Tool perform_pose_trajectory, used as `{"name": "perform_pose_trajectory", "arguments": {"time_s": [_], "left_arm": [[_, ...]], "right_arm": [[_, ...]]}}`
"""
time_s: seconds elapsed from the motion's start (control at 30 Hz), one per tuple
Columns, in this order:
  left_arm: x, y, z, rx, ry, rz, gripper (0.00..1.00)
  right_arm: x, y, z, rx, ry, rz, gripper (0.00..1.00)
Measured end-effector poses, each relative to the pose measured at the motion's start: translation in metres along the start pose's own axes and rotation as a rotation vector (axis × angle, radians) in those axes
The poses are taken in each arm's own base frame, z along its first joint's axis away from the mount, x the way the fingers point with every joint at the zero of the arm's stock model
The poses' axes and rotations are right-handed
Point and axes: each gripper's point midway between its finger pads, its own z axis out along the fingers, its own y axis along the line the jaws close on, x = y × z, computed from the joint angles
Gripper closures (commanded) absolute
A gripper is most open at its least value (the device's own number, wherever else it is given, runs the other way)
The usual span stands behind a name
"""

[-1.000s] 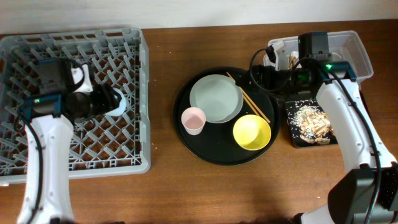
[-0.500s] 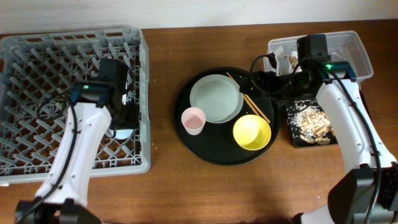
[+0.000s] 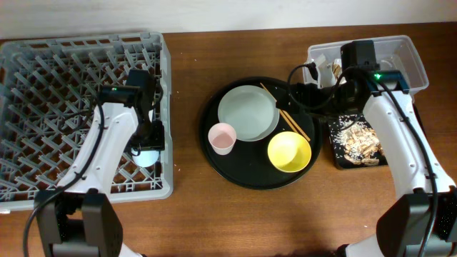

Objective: Sort waste into correct bins and load items into the dishwasher rack
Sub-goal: 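Place the blue cup upside down in the dish rack with the left gripper, then lower the right gripper onto the pink cup and grasp it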

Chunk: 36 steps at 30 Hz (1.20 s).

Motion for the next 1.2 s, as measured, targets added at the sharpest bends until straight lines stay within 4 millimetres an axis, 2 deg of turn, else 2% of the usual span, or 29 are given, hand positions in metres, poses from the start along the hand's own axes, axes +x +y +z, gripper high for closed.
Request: {"name": "perform_pose_trajectory", "arguments": {"time_s": [0.07,0.2,0.27,0.57,0.6,0.67,0.73,0.8,0.83,0.9,0.97,1.1,1.2], "left_arm": [[0.0,-0.001,0.001,0.002,0.001,0.0,0.43],[-0.003,-0.002,0.001,0.007,-0.01,-0.005,0.16],[-0.003,-0.002,0.001,0.007,-0.01,-0.007,0.08],[-0.002,-0.003,-0.001,0.017,-0.003,-0.012,0.07],[-0.003,-0.003,-0.003,0.02,-0.003,-0.012,0.07],[-0.007,-0.005,-0.013,0.039,-0.011,-0.015,0.07],[-0.023,-0.008,-0.037,0.079,-0.067,-0.024,0.07],[-0.037,-0.01,-0.064,0.111,-0.131,-0.033,0.06],[-0.043,-0.011,-0.077,0.13,-0.161,-0.036,0.06],[-0.053,-0.015,-0.096,0.172,-0.216,-0.038,0.06],[-0.062,-0.023,-0.11,0.229,-0.26,-0.036,0.06],[-0.065,-0.034,-0.114,0.29,-0.272,-0.027,0.06],[-0.065,-0.037,-0.116,0.308,-0.274,-0.024,0.06]], "right_arm": [[0.0,0.0,0.0,0.001,0.0,-0.002,0.02],[0.002,0.003,0.002,0.0,0.008,-0.014,0.02],[0.003,0.007,0.004,-0.003,0.014,-0.024,0.01],[0.011,0.026,0.016,-0.021,0.043,-0.083,0.01],[0.011,0.03,0.018,-0.026,0.044,-0.096,0.07],[0.013,0.039,0.024,-0.03,0.047,-0.132,0.14],[0.016,0.05,0.033,-0.017,0.053,-0.169,0.21],[0.021,0.062,0.043,0.006,0.062,-0.197,0.34],[0.024,0.067,0.049,0.014,0.066,-0.21,0.37],[0.028,0.074,0.061,0.045,0.073,-0.219,0.47],[0.036,0.077,0.08,0.098,0.092,-0.212,0.51],[0.043,0.079,0.112,0.149,0.113,-0.205,0.54],[0.052,0.067,0.137,0.202,0.153,-0.167,0.57]]}}
